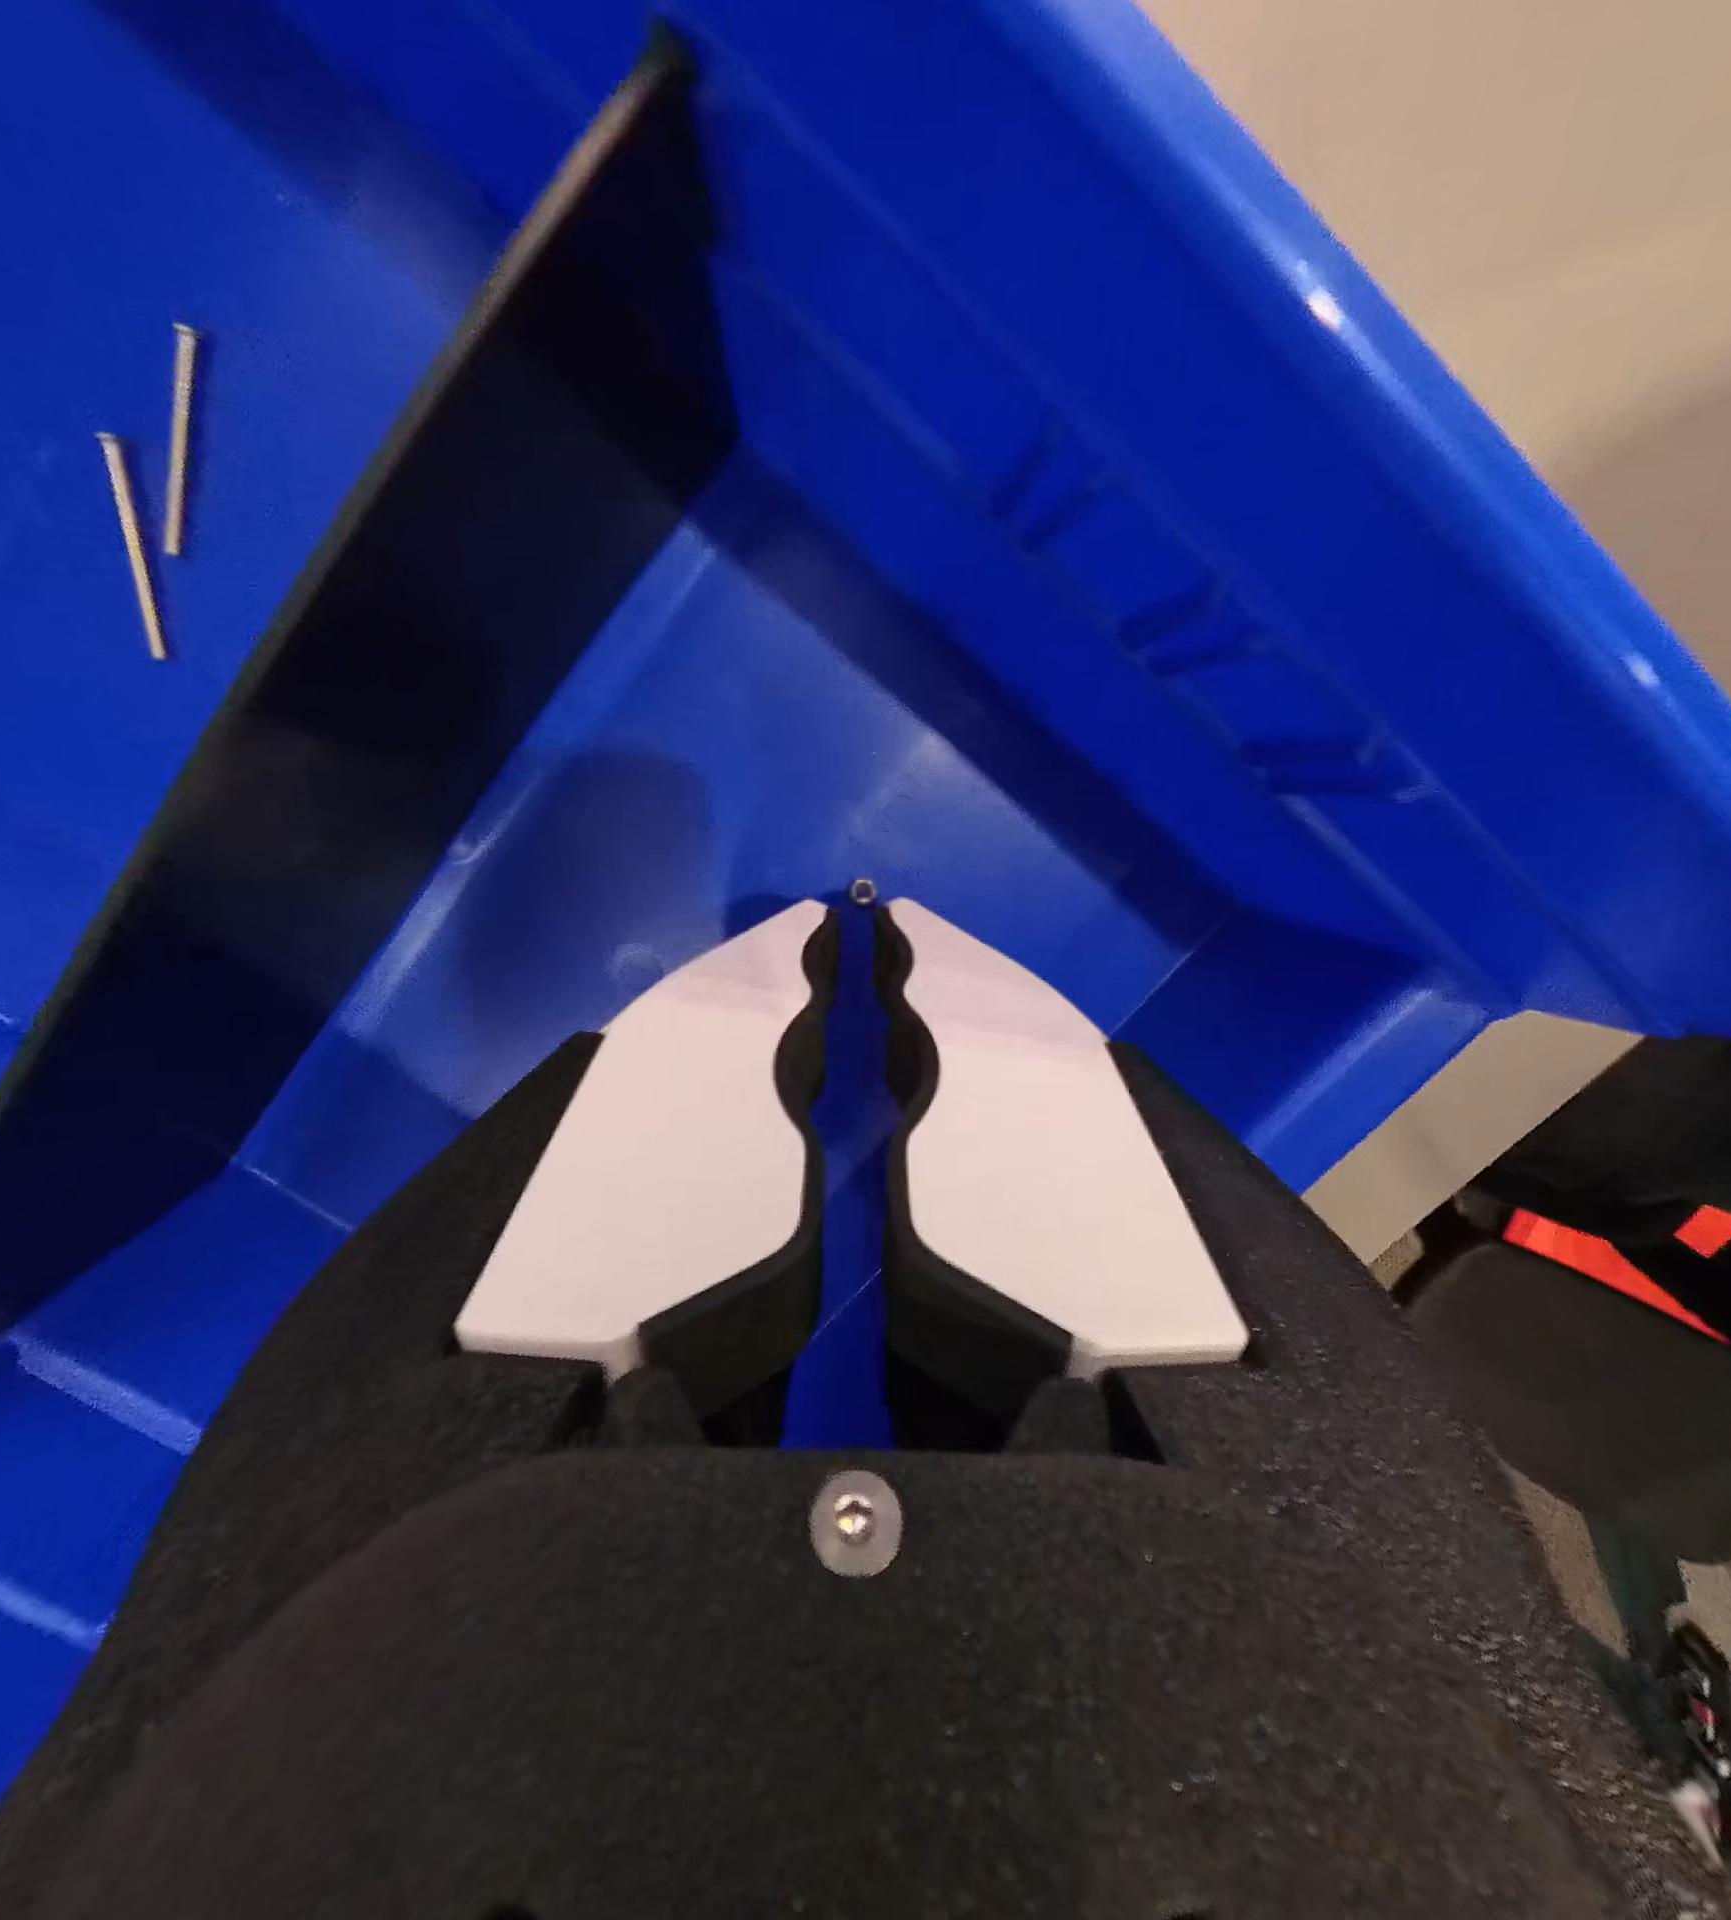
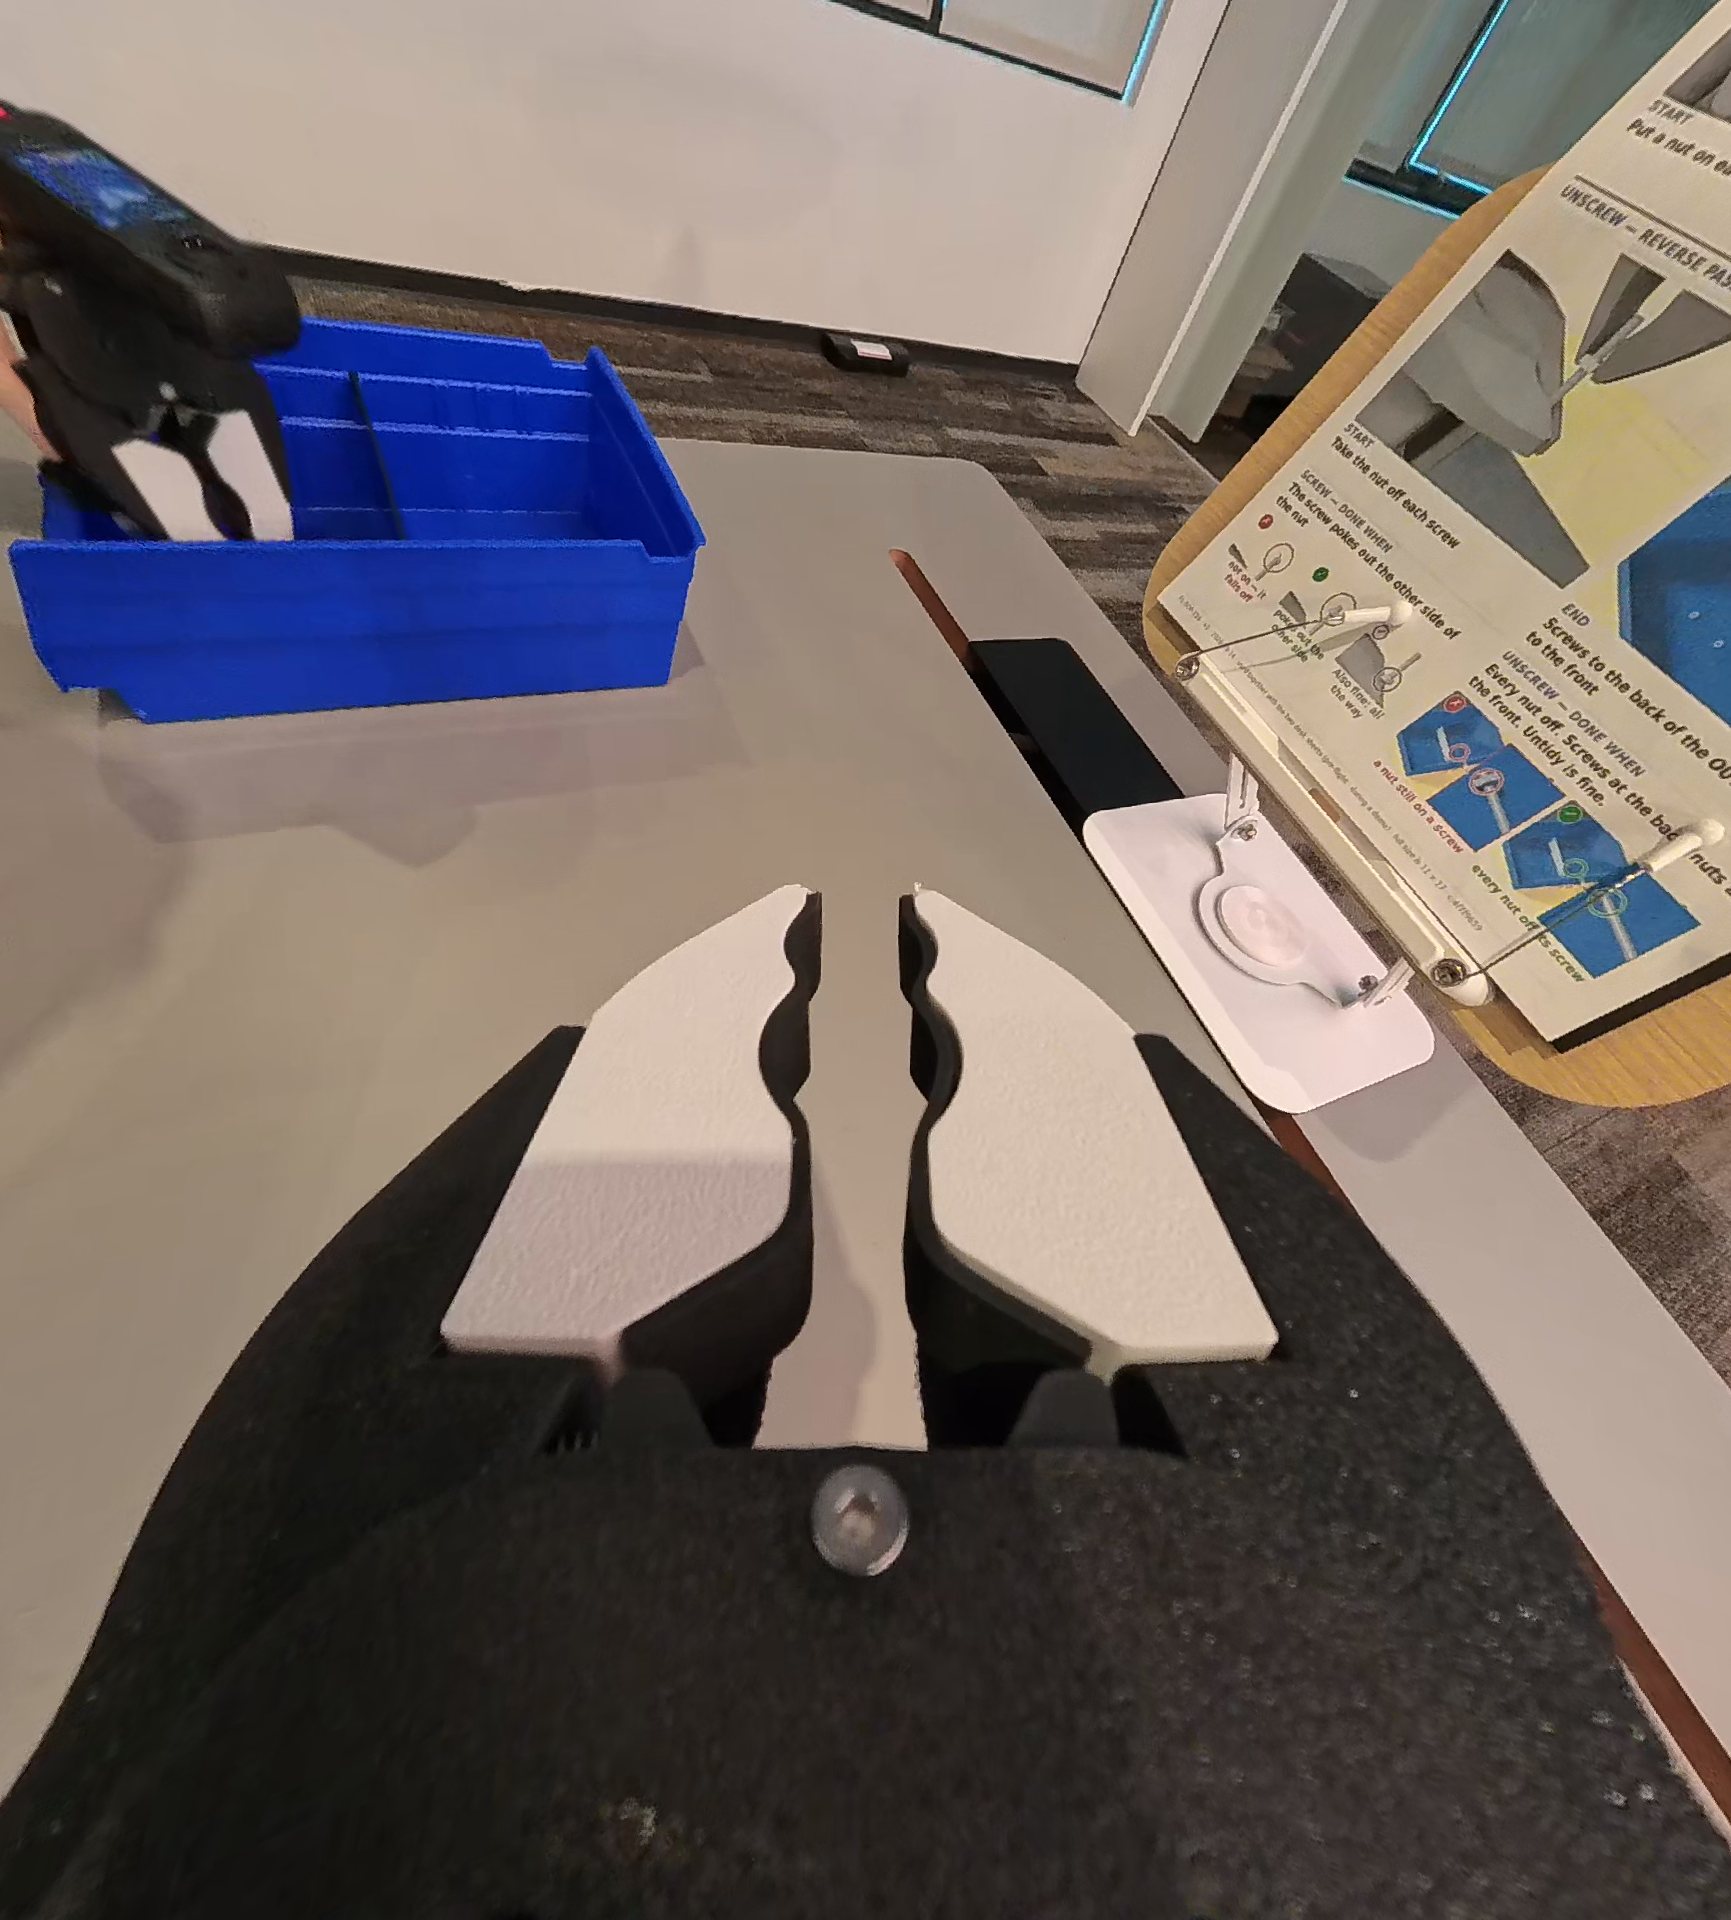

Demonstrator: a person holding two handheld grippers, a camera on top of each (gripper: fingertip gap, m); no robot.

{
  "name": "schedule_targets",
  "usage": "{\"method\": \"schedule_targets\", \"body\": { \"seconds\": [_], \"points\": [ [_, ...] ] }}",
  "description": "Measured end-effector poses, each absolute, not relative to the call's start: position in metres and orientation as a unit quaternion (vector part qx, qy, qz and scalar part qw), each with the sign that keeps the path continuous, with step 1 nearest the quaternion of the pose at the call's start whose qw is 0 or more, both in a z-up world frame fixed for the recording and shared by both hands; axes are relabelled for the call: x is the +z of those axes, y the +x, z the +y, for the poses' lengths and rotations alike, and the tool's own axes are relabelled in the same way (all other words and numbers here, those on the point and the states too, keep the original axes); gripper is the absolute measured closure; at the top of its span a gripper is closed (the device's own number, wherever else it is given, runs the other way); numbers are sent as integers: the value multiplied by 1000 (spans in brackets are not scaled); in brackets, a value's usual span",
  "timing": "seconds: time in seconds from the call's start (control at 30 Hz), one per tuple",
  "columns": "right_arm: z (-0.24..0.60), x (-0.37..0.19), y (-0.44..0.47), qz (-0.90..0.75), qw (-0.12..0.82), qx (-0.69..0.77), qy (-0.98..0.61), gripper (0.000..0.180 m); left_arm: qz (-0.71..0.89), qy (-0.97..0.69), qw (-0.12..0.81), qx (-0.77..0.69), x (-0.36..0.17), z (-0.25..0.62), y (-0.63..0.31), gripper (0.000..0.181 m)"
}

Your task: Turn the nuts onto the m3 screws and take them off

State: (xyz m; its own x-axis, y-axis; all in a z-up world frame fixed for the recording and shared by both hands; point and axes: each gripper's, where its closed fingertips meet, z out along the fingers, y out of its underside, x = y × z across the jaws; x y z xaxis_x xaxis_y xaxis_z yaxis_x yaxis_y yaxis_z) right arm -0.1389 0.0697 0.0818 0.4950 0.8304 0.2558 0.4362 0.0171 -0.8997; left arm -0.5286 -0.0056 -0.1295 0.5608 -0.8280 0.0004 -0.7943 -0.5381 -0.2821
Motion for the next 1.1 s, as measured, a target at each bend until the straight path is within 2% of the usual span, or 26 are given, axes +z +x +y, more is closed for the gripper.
{"method": "schedule_targets", "body": {
  "seconds": [0.03, 0.1, 0.47, 1.1],
  "points": [
    [69, 81, -138, -468, 537, 183, -677, 166, 470, -872, 123, -56, -132, -5, -529, 174],
    [68, 81, -137, -470, 535, 180, -678, 166, 479, -869, 119, -37, -136, -5, -530, 167],
    [66, 83, -132, -472, 535, 174, -679, 166, 471, -876, 96, -44, -146, -6, -529, 160],
    [64, 84, -133, -480, 535, 171, -674, 167, 469, -877, 96, -43, -146, -6, -529, 175]
  ]
}}
